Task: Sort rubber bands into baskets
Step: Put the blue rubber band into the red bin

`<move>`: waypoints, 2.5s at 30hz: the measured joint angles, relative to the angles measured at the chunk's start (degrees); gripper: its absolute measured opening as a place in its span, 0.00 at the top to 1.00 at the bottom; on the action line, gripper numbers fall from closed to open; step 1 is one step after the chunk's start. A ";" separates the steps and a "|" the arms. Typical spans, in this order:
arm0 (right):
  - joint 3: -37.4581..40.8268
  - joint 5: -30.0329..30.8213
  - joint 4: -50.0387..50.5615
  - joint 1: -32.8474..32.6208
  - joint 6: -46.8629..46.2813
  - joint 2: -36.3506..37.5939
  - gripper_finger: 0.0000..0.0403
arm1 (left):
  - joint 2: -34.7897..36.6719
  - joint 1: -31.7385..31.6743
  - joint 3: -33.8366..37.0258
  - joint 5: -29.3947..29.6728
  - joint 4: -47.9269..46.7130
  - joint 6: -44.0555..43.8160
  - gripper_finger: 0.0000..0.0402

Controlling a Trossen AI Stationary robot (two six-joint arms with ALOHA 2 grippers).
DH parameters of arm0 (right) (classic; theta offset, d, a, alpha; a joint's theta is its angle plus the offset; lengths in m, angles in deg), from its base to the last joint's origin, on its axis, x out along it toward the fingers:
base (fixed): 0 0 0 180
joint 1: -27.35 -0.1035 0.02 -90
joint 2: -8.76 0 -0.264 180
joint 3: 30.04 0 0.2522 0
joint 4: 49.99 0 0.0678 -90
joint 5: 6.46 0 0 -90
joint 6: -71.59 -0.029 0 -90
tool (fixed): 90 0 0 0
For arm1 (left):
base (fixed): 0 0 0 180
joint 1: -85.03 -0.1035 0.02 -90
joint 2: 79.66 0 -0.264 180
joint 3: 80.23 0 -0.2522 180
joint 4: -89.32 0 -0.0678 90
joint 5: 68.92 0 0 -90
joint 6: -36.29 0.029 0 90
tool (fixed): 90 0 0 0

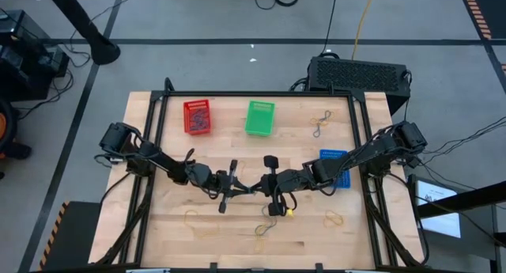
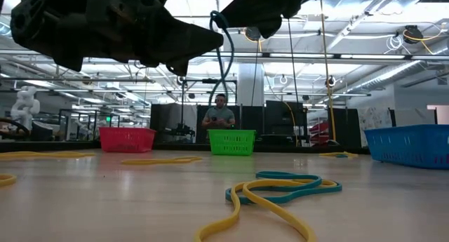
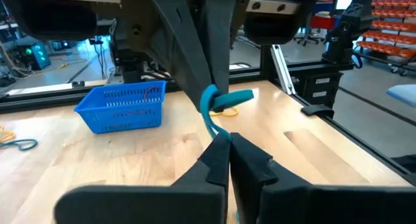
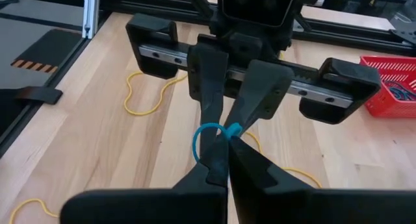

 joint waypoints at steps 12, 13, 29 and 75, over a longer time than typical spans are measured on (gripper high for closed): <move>0.00 0.20 1.61 -0.03 -0.87 0.00 0.75 | 0.00 0.00 0.00 0.18 -0.63 0.02 0.99; 0.00 0.33 2.41 -0.04 -0.86 0.00 0.72 | 0.00 0.00 0.00 0.26 -0.71 0.02 1.00; 0.00 0.68 16.82 -0.04 -5.86 0.02 0.48 | 12.99 0.00 0.02 17.75 -23.94 0.17 1.00; 0.00 7.52 20.81 1.07 -7.47 0.07 0.51 | 40.53 -38.60 0.07 34.18 -82.39 -14.88 0.75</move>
